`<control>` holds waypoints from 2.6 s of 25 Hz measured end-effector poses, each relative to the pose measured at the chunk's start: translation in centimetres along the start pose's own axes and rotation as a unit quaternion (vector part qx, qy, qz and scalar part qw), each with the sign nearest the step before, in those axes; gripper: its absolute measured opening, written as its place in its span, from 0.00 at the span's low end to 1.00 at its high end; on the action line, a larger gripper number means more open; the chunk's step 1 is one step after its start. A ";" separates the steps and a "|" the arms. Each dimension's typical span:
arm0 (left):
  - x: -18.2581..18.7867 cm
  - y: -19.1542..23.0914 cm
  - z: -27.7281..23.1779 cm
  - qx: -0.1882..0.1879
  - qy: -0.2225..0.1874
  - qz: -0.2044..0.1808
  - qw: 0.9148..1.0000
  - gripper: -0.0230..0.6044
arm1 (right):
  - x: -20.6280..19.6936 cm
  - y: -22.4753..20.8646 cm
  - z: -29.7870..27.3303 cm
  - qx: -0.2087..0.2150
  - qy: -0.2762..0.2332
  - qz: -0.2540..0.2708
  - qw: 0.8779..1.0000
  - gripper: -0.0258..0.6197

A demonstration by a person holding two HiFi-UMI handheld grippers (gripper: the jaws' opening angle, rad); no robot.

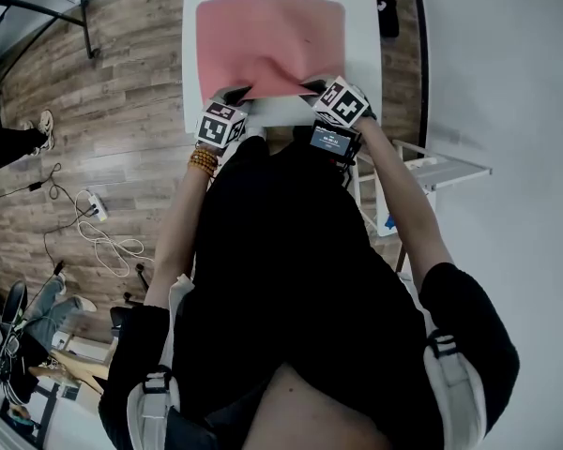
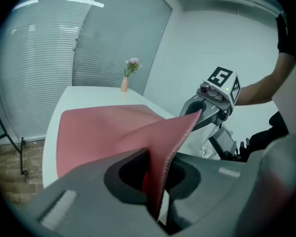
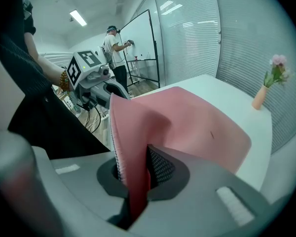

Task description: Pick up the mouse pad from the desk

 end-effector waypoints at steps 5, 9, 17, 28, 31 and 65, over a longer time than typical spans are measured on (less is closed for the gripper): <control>1.1 -0.1 1.7 -0.007 -0.020 0.012 1.000 0.10 | 1.3 1.1 1.5 -0.002 -0.025 0.008 1.000 0.10; 1.9 -0.2 2.9 -0.007 -0.030 0.008 0.999 0.10 | 2.0 1.7 2.4 -0.002 -0.033 0.023 0.999 0.10; 3.5 -0.6 5.3 -0.025 -0.079 0.003 0.997 0.10 | 3.7 2.8 4.5 -0.004 -0.057 0.039 0.998 0.10; 6.6 -1.6 8.6 -0.054 -0.149 0.009 0.987 0.10 | 6.5 3.9 8.7 -0.001 -0.148 0.016 0.989 0.10; 7.2 -2.1 9.3 -0.061 -0.161 0.010 0.985 0.08 | 7.4 4.2 9.6 0.010 -0.181 0.002 0.983 0.10; 14.6 -4.3 15.5 -0.098 -0.280 0.004 0.955 0.07 | 12.1 7.7 16.7 0.061 -0.328 0.003 0.943 0.11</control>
Point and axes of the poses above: the fingertips, and each gripper's own axes: z backward along the fingers, y to its left, x out of its top, the point moved 6 cm from there along z, backward along the fingers, and after that the axes turned 9 degrees about x, right-handed, at the moved point
